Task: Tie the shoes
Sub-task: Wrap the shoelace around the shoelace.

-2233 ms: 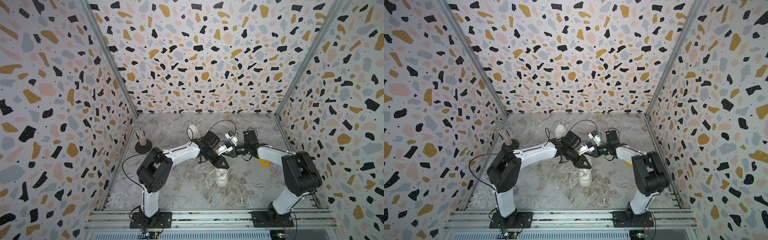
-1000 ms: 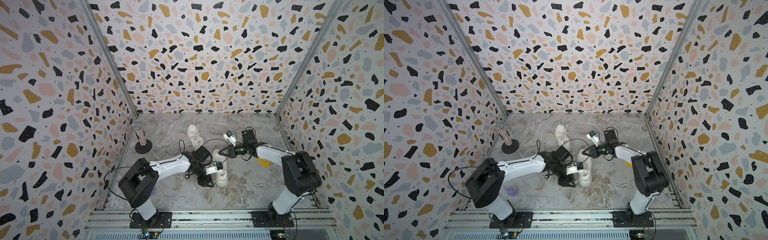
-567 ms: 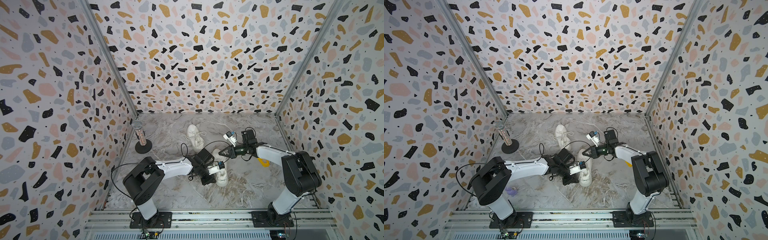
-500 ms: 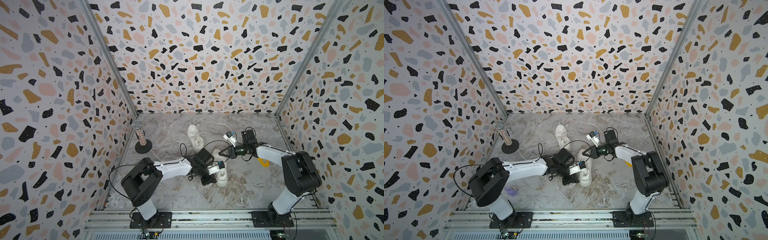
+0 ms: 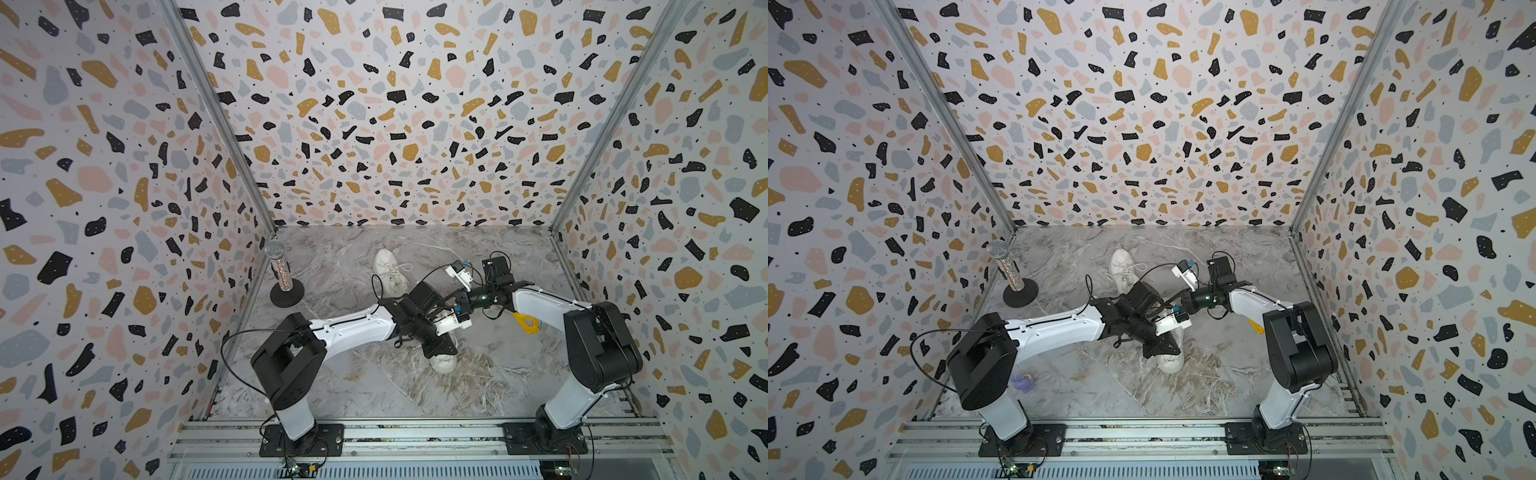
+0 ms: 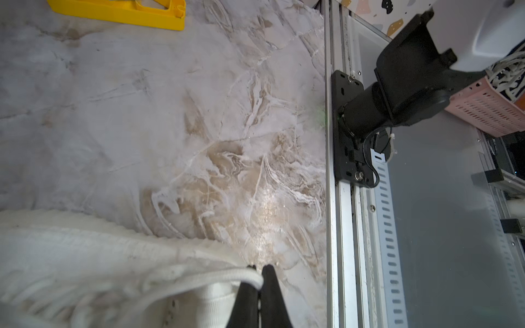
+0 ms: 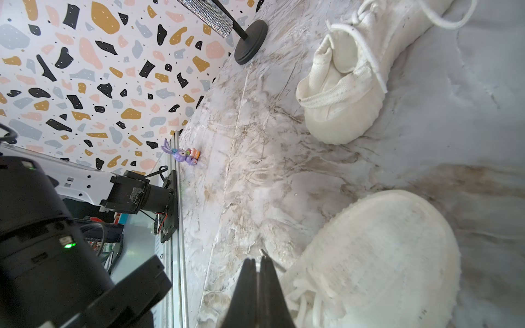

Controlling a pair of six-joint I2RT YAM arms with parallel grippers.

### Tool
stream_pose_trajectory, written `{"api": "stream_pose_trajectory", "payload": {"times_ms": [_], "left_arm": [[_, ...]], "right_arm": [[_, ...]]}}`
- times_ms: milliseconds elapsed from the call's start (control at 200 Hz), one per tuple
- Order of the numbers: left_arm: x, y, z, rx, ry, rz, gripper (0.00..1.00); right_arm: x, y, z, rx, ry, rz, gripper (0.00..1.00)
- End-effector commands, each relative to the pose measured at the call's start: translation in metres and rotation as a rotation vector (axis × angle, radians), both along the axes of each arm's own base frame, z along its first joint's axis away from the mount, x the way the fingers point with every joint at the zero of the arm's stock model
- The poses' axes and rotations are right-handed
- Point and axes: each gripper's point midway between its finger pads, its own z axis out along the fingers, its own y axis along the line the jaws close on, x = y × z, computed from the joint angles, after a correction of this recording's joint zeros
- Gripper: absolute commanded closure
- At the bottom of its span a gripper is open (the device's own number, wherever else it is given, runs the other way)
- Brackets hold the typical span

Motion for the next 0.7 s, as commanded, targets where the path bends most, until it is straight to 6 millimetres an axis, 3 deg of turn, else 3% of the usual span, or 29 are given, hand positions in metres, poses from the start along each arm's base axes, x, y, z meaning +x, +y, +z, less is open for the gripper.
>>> {"api": "stream_pose_trajectory", "payload": {"times_ms": [0,135,370,596,696], "left_arm": [[0.009,-0.018,0.008,-0.029,0.011,0.053,0.89],[0.006,-0.018,0.005,-0.026,0.002,0.038,0.70],[-0.010,-0.006,0.032,-0.074,-0.074,-0.067,0.49],[-0.034,0.035,0.034,-0.025,-0.129,-0.175,0.41],[-0.023,0.062,0.035,-0.038,-0.133,-0.129,0.41]], "right_arm": [[0.000,0.004,0.010,0.021,-0.001,0.019,1.00],[0.000,0.003,0.011,0.024,0.000,0.019,1.00],[0.002,0.003,0.009,0.020,0.000,0.016,1.00],[0.001,0.001,0.012,0.021,-0.014,0.018,1.00],[-0.002,0.001,0.017,0.031,-0.031,0.028,1.00]]}}
